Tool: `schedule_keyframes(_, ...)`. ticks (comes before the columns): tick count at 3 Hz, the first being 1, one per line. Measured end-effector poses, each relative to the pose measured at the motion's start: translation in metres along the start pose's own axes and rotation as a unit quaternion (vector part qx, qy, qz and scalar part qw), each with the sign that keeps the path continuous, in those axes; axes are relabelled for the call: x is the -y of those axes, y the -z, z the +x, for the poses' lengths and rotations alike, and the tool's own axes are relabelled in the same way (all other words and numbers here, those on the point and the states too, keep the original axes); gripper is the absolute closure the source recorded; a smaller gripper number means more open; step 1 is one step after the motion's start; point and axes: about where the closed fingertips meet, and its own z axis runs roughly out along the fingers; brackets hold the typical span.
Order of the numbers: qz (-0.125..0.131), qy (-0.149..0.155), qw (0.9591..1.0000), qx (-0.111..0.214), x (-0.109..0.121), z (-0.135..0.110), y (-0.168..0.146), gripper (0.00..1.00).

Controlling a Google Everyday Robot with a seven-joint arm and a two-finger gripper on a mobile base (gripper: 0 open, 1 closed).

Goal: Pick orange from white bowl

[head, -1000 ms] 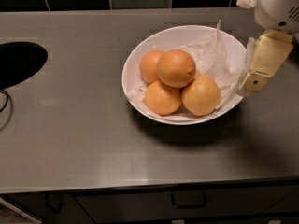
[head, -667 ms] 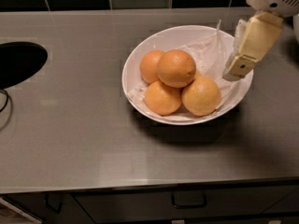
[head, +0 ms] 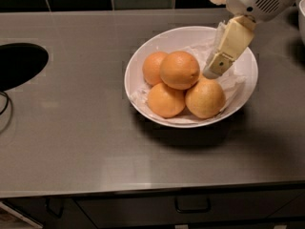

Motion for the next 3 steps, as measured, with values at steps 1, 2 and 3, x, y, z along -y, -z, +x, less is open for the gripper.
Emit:
schedule_keyframes(1,0.0,0.0,1.0,0.0,0.0,0.0,0.0,0.0)
schedule_keyframes(2,-0.003,-0.004,1.0,0.001,-0.003,0.0,-0.002,0.0)
schedule_keyframes(3,-0.013,-0.013,0.9998,0.002,-0.012,-0.001,-0.01,0.0)
